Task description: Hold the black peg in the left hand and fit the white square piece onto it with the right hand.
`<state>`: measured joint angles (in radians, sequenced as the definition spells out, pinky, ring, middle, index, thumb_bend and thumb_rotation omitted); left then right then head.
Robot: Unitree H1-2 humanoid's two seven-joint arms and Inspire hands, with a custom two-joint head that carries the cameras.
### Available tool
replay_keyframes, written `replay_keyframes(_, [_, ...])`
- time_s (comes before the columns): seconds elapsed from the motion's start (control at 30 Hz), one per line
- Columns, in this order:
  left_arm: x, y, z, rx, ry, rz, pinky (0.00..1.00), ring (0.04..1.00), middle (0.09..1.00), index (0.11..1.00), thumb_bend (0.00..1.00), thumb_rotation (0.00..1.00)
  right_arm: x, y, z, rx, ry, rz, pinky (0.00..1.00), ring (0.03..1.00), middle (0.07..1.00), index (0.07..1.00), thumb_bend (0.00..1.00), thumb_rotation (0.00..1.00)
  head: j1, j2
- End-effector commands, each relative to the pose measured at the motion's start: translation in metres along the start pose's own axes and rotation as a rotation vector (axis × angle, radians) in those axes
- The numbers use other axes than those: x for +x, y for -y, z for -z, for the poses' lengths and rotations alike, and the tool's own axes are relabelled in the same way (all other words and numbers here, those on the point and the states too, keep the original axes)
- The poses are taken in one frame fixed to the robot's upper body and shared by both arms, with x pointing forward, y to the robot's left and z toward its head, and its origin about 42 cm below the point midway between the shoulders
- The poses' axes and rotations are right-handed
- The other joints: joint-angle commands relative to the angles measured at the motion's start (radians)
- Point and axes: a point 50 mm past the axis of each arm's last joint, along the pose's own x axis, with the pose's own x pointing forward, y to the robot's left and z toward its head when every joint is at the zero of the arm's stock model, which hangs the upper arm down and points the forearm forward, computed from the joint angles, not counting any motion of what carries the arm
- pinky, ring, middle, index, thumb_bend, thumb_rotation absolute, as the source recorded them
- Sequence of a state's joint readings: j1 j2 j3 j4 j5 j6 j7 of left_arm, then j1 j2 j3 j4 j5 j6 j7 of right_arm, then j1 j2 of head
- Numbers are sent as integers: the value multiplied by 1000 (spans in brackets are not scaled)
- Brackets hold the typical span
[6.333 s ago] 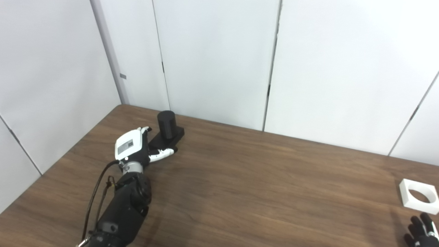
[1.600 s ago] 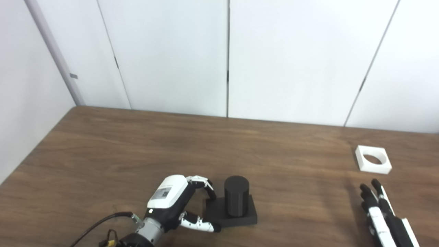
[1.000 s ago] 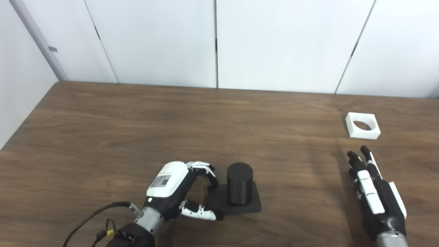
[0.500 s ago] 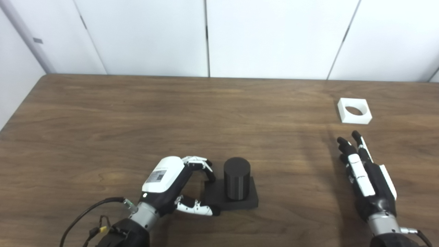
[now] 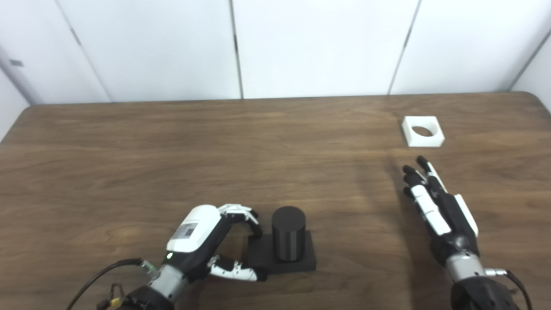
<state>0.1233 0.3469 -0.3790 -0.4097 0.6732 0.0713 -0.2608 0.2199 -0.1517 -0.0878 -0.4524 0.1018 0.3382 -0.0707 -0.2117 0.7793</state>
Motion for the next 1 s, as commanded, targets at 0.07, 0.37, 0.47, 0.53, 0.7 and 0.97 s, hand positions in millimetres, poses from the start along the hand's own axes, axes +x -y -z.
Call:
replay_keyframes(0.07, [-6, 20, 10, -5, -24, 127, 730, 807, 756, 488, 511, 38, 14, 20, -31, -17, 118, 33, 970, 961, 917, 957, 445, 649, -7, -29])
replay_keyframes(0.37, [-6, 22, 16, 4, -36, 137, 726, 811, 761, 488, 510, 38, 51, 59, -72, -127, 185, 21, 889, 918, 912, 931, 515, 467, -39, -56])
replay_keyframes(0.47, [-7, 22, 17, 6, -43, 136, 736, 811, 761, 488, 510, 39, 71, 67, -89, -274, 203, 47, 878, 901, 885, 918, 573, 406, -47, -64])
replay_keyframes(0.53, [-8, 22, 18, 7, -46, 134, 746, 812, 762, 488, 510, 39, 84, 72, -100, -374, 224, 50, 906, 901, 880, 919, 609, 403, -50, -67])
replay_keyframes(0.7, [-9, 22, 17, 6, -50, 133, 749, 811, 762, 488, 510, 39, 113, 82, -126, -663, 256, 35, 860, 884, 890, 920, 699, 363, -55, -70])
replay_keyframes(0.97, [-9, 23, 15, 25, -55, 129, 761, 804, 758, 488, 510, 39, 163, 93, -164, -1246, 186, -62, 928, 988, 940, 909, 843, 199, -65, -76])
